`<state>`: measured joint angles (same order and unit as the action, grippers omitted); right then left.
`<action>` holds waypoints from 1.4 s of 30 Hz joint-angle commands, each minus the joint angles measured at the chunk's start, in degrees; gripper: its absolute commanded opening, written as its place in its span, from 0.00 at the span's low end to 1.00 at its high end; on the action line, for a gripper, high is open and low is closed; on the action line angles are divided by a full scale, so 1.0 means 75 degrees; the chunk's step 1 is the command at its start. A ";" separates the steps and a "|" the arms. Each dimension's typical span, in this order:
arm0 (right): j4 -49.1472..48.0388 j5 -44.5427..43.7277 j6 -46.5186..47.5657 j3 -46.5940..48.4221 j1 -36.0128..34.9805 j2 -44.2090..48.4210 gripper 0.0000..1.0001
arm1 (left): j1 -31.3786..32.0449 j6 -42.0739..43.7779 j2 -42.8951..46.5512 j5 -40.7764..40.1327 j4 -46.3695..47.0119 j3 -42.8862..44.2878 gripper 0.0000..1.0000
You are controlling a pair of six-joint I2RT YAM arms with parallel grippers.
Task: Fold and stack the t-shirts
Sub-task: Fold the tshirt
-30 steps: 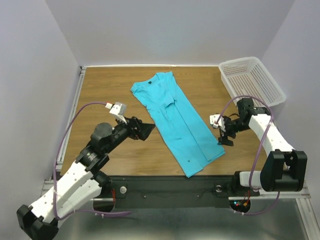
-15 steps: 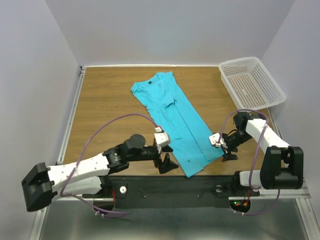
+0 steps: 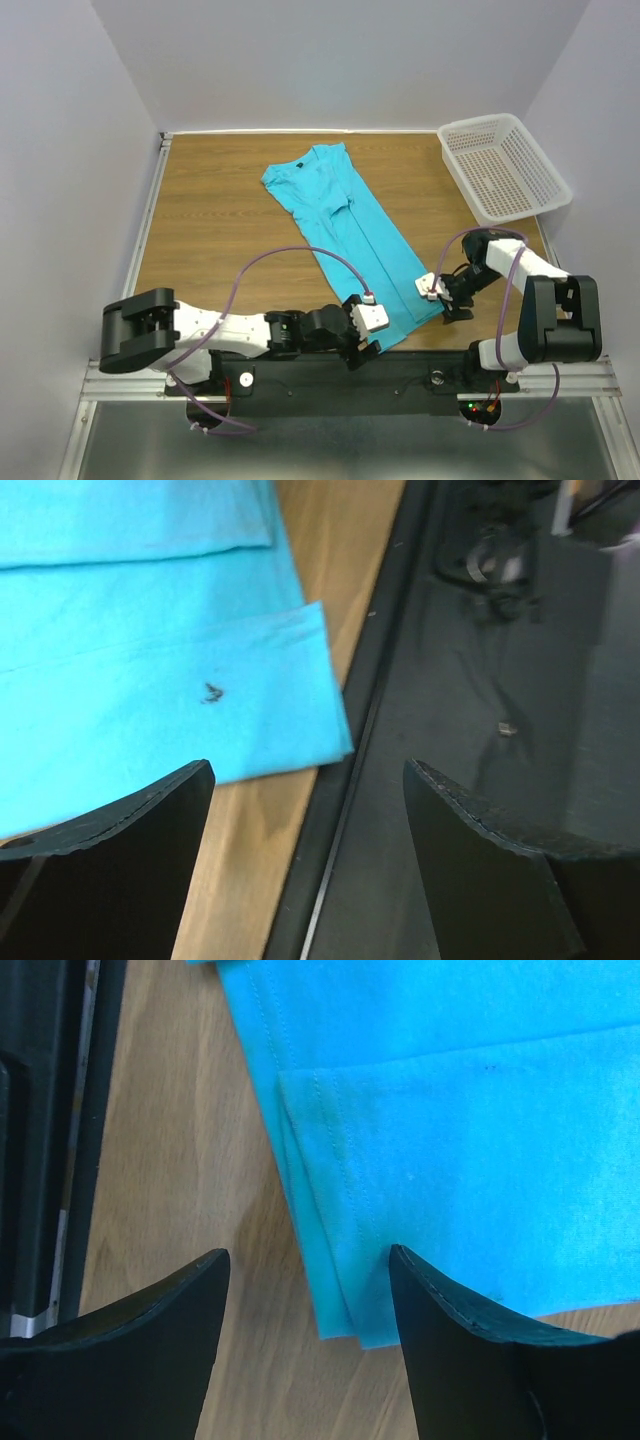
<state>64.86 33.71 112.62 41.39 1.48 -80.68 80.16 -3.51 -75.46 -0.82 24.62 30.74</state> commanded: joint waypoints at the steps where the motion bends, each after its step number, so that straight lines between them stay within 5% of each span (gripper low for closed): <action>1: -0.0421 -0.0054 -0.0085 -0.0034 0.0049 -0.0093 0.70 | 0.0151 0.0420 -0.0566 -0.0874 0.0467 0.0552 0.86; 16: -0.0784 0.0005 -0.0648 0.0095 0.0049 -0.0398 0.66 | 0.0855 0.1124 -0.1950 -0.1718 0.0772 0.0741 0.82; 26: -0.1089 -0.0311 -0.0742 -0.0174 0.0049 -0.0293 0.58 | 0.1206 0.1359 -0.2782 -0.2374 0.0783 0.1069 0.69; 33: -0.1300 -0.0370 -0.0918 -0.0432 0.0049 -0.0152 0.39 | 0.1242 0.1160 -0.3028 -0.2469 0.0795 0.1081 0.41; 40: -0.1476 -0.0324 -0.1105 -0.0538 0.0049 -0.0082 0.18 | 0.1242 0.0925 -0.2701 -0.2609 0.0795 0.1081 0.01; 42: -0.1453 -0.0218 -0.1234 -0.0421 0.0049 -0.0082 0.15 | 0.1242 0.0890 -0.2421 -0.2610 0.0807 0.1069 0.00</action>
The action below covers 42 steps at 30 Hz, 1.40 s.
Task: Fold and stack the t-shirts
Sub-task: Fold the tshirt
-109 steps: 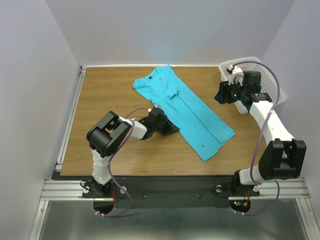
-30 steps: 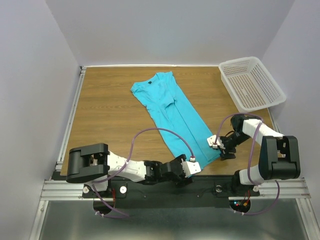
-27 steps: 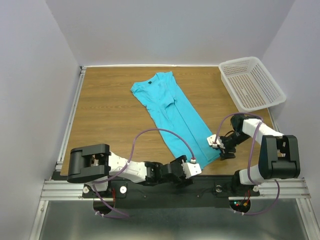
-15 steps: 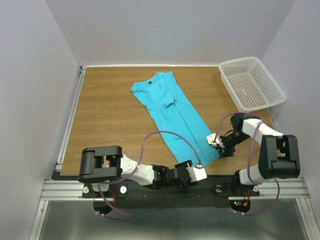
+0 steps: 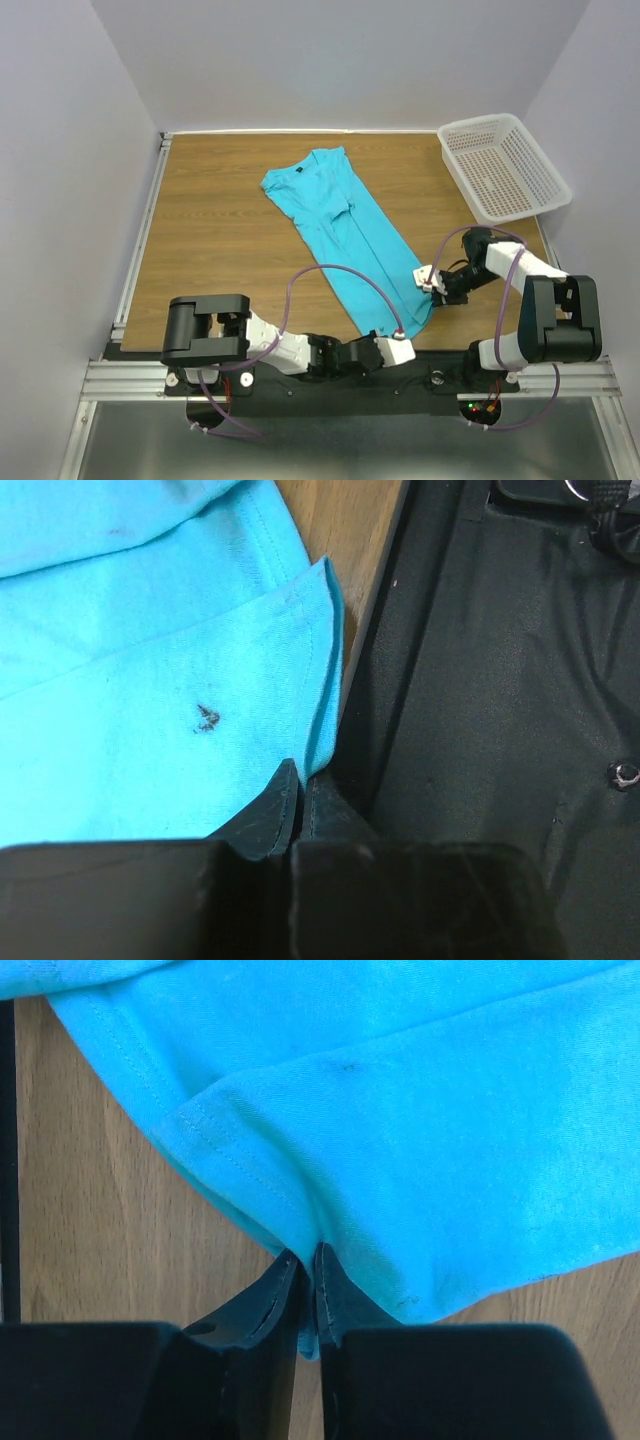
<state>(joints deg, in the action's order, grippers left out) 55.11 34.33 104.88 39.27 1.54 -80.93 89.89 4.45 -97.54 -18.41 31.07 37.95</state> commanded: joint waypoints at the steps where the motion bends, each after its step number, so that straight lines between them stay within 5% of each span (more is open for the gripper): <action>1: -0.0141 -0.0218 -0.0330 -0.0091 0.0041 -0.0027 0.13 | -0.0078 -0.0194 0.0629 -0.0217 -0.0064 0.0073 0.00; 9: 0.0536 0.0461 -0.0965 0.1102 0.0041 -0.0248 0.06 | -0.0593 -0.1038 0.1940 0.0718 -0.0041 -0.0466 0.00; 21: 0.1453 0.2418 -0.3845 0.4922 -0.0451 -0.2121 0.01 | -0.3405 -0.1577 0.3782 0.3227 0.0275 -0.1229 0.00; 34: 0.0046 0.1600 -0.7034 0.8882 -0.1740 -0.5404 0.01 | -0.6064 -0.1413 0.3256 0.4166 -0.0041 -0.0877 0.00; 42: -0.0293 0.1072 -0.7725 0.9611 -0.2045 -0.6237 0.01 | -0.6746 -0.1144 0.2096 0.4237 -0.0053 -0.0198 0.00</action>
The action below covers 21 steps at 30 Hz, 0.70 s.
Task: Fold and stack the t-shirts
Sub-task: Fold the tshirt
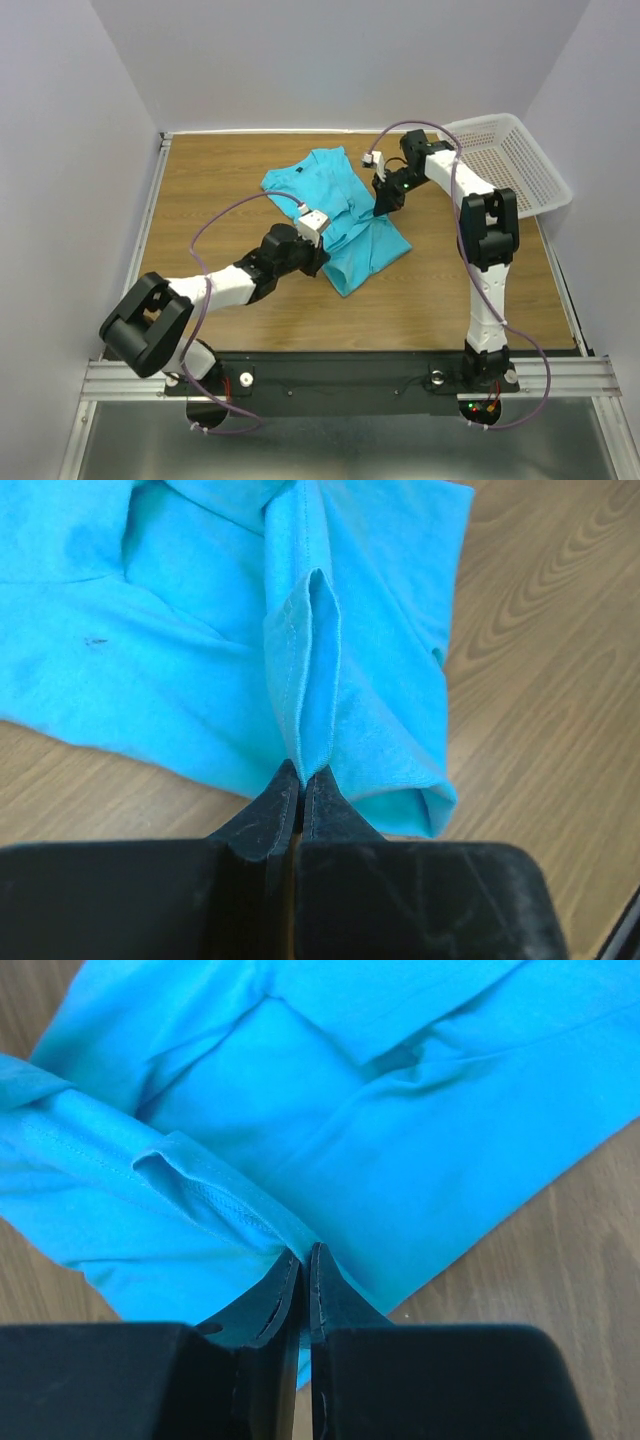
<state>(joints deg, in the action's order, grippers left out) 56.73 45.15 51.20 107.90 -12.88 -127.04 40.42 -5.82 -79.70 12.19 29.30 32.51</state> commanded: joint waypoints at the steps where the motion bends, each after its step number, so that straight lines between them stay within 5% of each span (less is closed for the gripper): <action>1: -0.0532 -0.0394 -0.0662 0.0485 -0.0110 -0.0100 0.01 | -0.0175 0.0319 -0.0353 0.0110 0.0172 0.0598 0.00; 21: -0.1435 -0.0652 -0.1763 0.1233 -0.0274 -0.0521 0.01 | -0.1229 0.0577 -0.1102 -0.0289 0.0007 0.1195 0.00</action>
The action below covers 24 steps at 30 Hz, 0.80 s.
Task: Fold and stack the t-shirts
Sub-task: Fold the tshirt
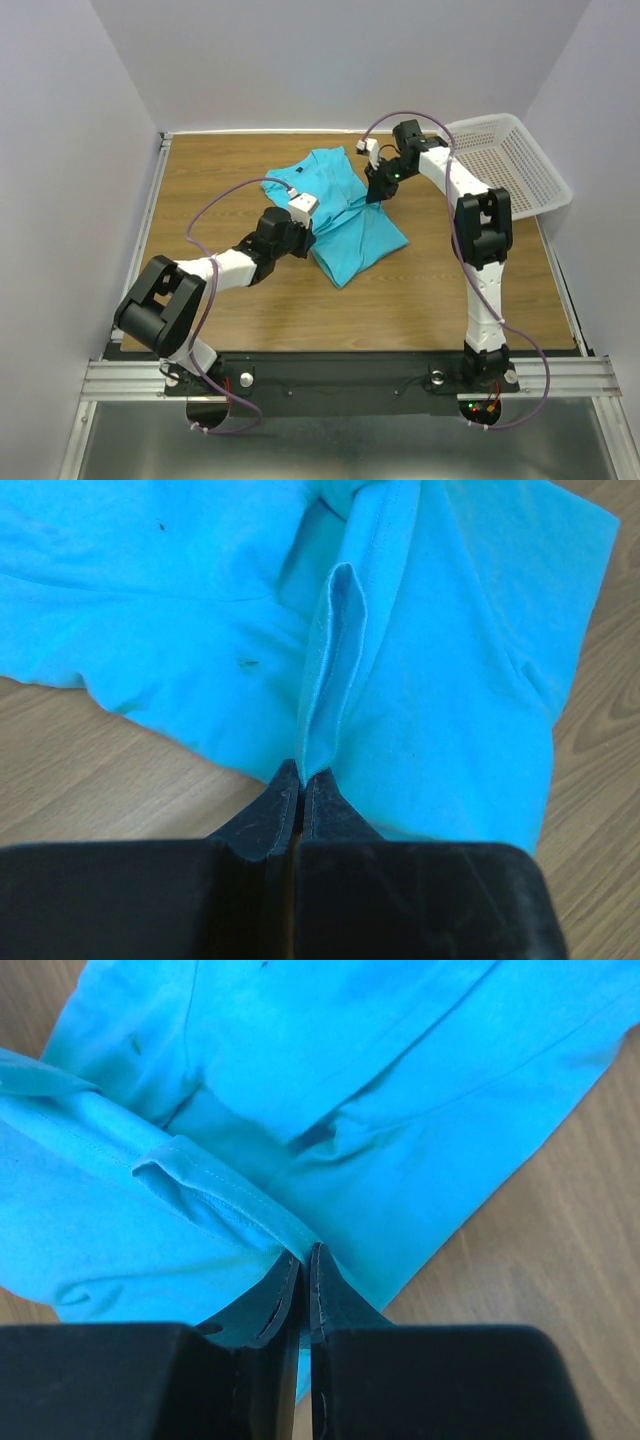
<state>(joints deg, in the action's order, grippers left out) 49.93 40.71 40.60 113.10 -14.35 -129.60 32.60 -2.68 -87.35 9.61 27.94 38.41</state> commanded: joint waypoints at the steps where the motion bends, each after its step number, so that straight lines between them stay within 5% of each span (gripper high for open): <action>1: -0.0540 -0.0072 -0.0362 0.0611 -0.0079 -0.0227 0.01 | -0.0233 0.0169 -0.0153 0.0113 0.0188 0.0456 0.00; 19: -0.0939 -0.0564 -0.1054 0.1291 -0.0243 -0.0931 0.05 | -0.0702 0.0275 -0.1091 0.0207 0.0048 0.1112 0.00; 21: -0.1009 -0.0611 -0.1240 0.1338 -0.0243 -0.0977 0.12 | -0.0725 0.0240 -0.1126 0.0184 0.0013 0.1182 0.04; 23: -0.1091 -0.0728 -0.1393 0.1420 -0.0255 -0.1001 0.23 | -0.0737 0.0170 -0.1138 0.0009 -0.0046 0.1288 0.18; 24: -0.1184 -0.0868 -0.1719 0.1420 -0.0255 -0.0978 0.43 | -0.0760 0.0030 -0.1046 -0.0154 -0.0139 0.1393 0.32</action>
<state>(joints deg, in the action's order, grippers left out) 45.30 36.40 32.38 120.95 -15.84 -136.99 27.59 -1.69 -95.94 10.41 27.09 45.19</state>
